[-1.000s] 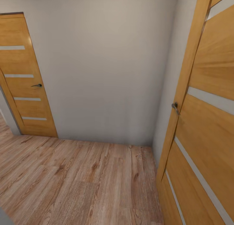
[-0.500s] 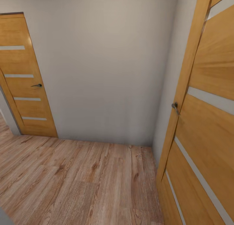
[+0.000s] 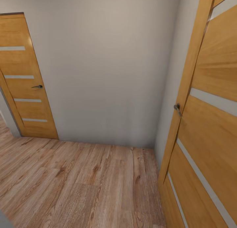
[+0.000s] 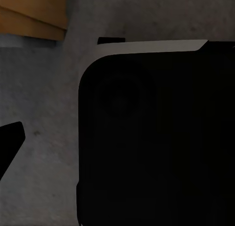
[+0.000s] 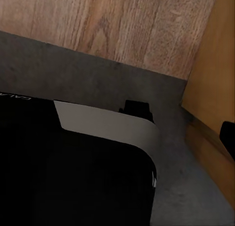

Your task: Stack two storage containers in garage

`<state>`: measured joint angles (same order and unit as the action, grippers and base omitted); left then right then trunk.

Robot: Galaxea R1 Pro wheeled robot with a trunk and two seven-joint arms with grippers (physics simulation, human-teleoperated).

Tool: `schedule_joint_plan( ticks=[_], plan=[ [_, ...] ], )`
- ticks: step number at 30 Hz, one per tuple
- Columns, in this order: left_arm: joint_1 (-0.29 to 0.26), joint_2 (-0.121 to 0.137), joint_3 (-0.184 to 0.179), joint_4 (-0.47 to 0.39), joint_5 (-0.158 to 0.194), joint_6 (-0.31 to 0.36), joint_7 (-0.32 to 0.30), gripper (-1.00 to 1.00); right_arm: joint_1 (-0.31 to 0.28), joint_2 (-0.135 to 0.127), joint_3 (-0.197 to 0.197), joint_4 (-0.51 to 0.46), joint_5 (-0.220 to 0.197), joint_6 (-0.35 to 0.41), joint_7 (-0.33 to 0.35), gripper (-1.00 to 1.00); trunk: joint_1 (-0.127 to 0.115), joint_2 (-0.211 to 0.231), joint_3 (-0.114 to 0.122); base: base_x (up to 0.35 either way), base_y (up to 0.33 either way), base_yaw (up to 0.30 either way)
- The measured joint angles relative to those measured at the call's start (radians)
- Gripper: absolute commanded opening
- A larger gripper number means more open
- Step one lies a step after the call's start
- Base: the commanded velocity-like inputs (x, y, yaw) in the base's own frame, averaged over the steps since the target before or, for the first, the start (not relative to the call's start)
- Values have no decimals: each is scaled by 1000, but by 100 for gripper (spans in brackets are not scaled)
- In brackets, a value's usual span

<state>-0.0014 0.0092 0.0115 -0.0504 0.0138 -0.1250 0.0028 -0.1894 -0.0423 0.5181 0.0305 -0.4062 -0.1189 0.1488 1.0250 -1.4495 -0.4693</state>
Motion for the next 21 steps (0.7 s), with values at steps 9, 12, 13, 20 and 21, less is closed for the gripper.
schedule_joint_plan(
  ticks=[9,12,13,20,21],
  plan=[
    [0,0,0,1,1,0,0,100,0,-1,1,0,1,2,0,100,0,0,0,113,0,0],
    [0,0,0,1,1,0,0,100,0,-2,1,0,1,2,0,100,-1,0,0,296,0,0],
    [0,0,0,1,1,0,0,100,0,-2,1,0,1,2,0,100,-1,0,0,310,0,0],
    [0,0,0,0,1,0,0,100,0,-1,2,0,5,5,1,100,-1,0,0,318,0,0],
    [0,1,0,0,2,0,0,100,0,-1,2,0,5,5,1,100,-1,0,0,321,0,0]
  ],
)
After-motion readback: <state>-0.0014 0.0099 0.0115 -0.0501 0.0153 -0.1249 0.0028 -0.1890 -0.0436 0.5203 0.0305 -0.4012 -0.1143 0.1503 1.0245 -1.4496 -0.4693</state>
